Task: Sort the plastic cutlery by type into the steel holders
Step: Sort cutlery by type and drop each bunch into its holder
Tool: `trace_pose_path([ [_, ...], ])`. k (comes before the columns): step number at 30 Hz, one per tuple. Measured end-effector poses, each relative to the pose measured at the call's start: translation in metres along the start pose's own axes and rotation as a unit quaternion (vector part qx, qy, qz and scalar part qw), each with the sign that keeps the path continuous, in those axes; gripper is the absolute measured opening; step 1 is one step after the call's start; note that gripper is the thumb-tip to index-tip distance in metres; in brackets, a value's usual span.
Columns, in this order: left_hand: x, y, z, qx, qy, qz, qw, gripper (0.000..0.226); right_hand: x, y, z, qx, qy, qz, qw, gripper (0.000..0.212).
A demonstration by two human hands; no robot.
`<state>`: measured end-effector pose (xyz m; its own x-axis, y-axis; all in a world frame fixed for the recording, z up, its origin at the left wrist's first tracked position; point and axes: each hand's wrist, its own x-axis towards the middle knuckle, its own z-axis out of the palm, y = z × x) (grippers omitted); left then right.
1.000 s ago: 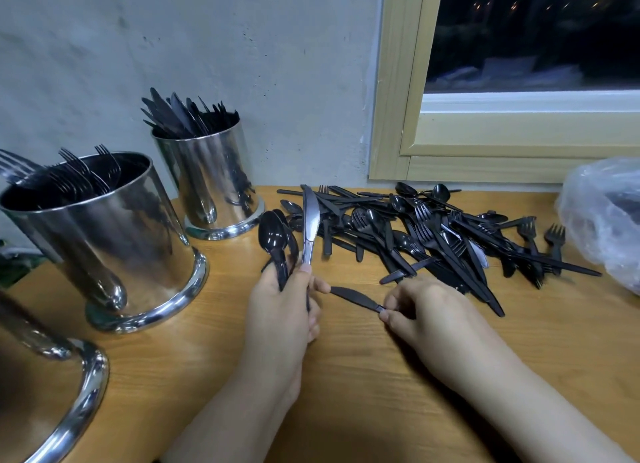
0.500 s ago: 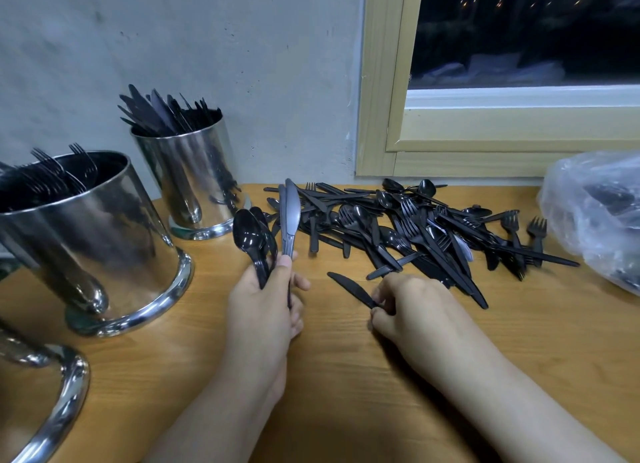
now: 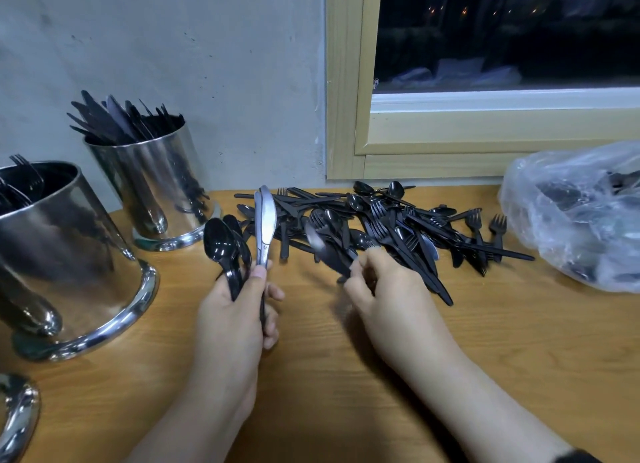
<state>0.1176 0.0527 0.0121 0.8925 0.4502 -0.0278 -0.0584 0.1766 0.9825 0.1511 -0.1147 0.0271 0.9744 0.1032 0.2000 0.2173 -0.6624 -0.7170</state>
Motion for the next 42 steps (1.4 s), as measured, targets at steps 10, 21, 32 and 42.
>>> trace_pose_path([
  [10, -0.004, -0.007, 0.009, 0.092, -0.037, 0.024, 0.995, 0.019, -0.004, -0.003, 0.020, 0.345, -0.021, 0.099, 0.933, 0.036],
  [21, -0.011, 0.000, 0.015, 0.114, -0.068, 0.009, 0.991, 0.014, -0.011, -0.008, 0.016, 0.444, -0.068, 0.074, 0.890, 0.010],
  [32, -0.012, -0.004, 0.014, 0.098, -0.144, 0.002, 0.985, 0.027, -0.006, -0.002, 0.018, 0.392, -0.027, 0.046, 0.919, 0.017],
  [42, -0.011, -0.007, 0.014, 0.063, -0.159, -0.011, 0.985, 0.022, -0.008, -0.007, 0.013, 0.368, -0.043, 0.052, 0.927, 0.026],
])
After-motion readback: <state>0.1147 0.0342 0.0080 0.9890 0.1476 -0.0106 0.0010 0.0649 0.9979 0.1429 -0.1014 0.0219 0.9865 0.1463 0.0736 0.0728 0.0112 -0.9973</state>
